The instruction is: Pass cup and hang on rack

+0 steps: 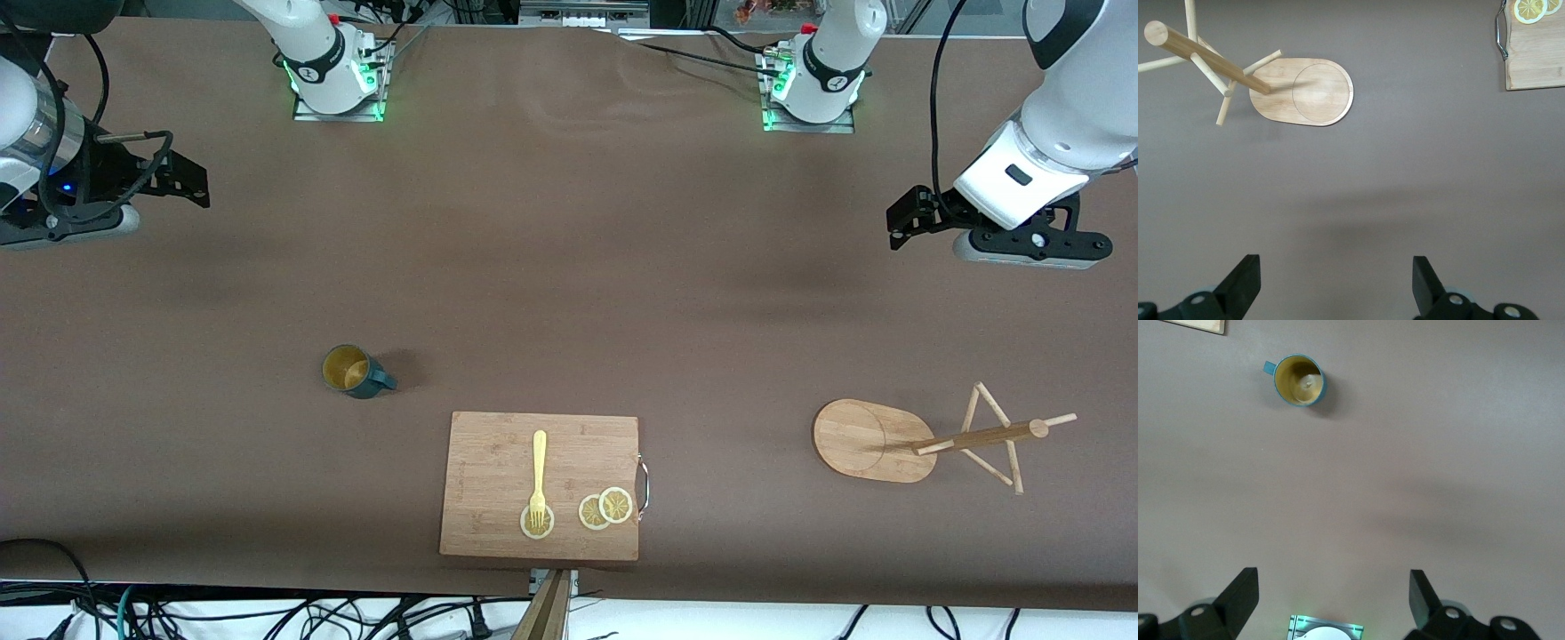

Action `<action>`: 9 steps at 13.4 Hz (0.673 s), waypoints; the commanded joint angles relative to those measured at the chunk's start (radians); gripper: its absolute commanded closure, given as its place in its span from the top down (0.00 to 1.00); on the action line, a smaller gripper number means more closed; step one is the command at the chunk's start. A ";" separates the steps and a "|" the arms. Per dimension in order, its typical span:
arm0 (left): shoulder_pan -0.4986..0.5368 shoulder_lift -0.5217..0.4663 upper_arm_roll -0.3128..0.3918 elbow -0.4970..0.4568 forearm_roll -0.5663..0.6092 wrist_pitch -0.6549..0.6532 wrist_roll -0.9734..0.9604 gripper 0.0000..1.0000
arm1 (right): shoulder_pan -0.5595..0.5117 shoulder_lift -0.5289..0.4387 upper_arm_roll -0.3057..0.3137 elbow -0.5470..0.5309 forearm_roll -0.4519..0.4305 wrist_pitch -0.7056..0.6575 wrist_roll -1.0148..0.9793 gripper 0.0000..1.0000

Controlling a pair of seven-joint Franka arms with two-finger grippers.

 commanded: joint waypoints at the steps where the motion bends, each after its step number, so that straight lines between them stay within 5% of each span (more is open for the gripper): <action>1: -0.002 -0.001 0.000 0.021 -0.002 -0.023 0.016 1.00 | -0.005 -0.005 0.004 -0.003 0.017 -0.002 -0.008 1.00; 9: -0.002 -0.003 0.000 0.021 -0.002 -0.026 0.014 1.00 | -0.005 -0.005 0.003 -0.006 0.037 0.005 -0.032 1.00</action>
